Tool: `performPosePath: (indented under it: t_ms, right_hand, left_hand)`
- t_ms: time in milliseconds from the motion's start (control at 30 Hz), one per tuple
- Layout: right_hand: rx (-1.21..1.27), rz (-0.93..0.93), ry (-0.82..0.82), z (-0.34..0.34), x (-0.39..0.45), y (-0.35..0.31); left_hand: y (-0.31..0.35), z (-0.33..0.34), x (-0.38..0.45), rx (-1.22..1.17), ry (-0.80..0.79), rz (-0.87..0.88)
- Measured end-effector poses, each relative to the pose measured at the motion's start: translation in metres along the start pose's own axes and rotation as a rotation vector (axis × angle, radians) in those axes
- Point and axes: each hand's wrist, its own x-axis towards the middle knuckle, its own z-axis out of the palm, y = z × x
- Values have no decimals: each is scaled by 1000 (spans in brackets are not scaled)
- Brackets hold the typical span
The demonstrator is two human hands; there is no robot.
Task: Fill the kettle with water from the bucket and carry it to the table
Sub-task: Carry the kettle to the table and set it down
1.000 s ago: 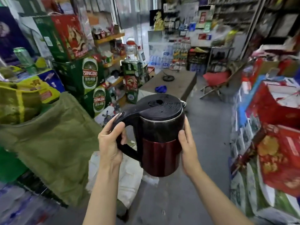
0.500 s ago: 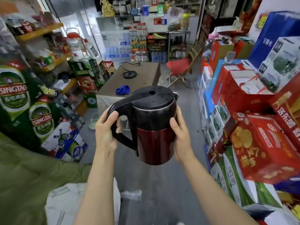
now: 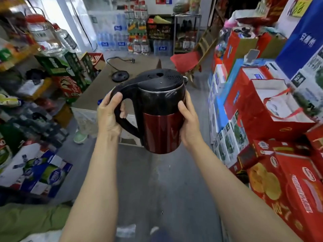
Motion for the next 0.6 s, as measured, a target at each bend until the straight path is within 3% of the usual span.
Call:
performPosePath:
  t_ms: [600]
  right_hand:
    - [118, 25, -31, -64, 355, 44]
  left_hand:
    - [-106, 49, 333, -23, 57, 31]
